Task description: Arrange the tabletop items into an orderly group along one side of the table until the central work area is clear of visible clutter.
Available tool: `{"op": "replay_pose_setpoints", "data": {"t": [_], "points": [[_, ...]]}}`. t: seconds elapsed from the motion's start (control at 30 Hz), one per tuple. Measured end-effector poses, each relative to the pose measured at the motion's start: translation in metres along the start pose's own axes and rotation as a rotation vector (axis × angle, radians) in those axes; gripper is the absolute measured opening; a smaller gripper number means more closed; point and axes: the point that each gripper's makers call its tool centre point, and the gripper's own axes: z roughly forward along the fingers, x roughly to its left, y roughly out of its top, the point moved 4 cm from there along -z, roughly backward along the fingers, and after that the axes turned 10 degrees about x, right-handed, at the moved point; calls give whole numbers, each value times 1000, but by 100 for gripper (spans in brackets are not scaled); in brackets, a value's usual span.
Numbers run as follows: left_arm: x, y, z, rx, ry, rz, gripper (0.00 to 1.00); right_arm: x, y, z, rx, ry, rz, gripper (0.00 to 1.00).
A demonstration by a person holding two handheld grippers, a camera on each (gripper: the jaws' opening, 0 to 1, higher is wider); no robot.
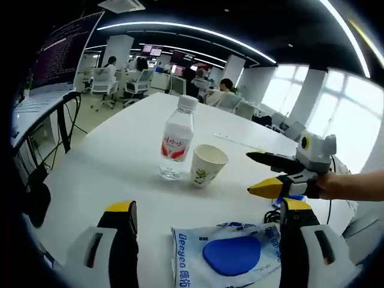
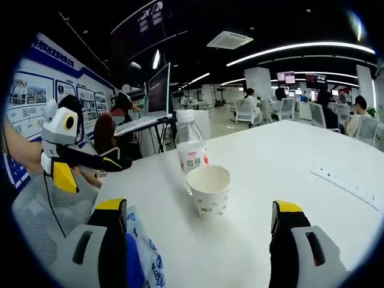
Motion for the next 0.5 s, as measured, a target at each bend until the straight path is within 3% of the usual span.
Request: {"op": "replay_pose_setpoints", "data": {"t": [0.5], "points": [[-17,0,-10,18,-62,80,96,14,-5,-49,-25,-79,5,95]]}}
